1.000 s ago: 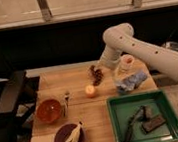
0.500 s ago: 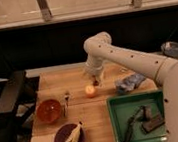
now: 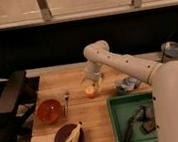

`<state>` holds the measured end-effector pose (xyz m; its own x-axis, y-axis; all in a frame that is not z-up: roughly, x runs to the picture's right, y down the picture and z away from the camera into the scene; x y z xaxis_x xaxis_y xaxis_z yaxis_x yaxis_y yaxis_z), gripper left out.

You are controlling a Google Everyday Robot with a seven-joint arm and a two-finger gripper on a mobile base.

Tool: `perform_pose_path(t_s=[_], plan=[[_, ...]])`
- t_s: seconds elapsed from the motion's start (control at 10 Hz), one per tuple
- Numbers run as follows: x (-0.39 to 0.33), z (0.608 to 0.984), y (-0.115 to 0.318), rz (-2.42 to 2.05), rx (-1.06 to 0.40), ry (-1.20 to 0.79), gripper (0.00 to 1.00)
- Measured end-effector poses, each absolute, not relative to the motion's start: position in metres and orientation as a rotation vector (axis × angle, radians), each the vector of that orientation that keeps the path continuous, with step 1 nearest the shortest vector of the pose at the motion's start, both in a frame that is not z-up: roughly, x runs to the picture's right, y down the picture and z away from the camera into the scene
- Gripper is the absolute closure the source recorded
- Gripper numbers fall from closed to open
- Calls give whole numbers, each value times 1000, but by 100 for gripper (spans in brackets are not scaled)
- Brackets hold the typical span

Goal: Place apple in red bowl

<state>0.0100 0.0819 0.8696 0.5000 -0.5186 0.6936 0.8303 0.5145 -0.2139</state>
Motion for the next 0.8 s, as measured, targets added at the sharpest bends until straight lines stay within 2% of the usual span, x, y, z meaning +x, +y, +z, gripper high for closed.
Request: perform_pose_path(t_s=[0.3,0.4,0.5,0.8], plan=[[8,895,98,-847,-625,-627,30],[4,900,105,-849,-636,-637,35],[5,900,107,-850,-637,-641,42],[0,881,94,-865,-589,-636,73]])
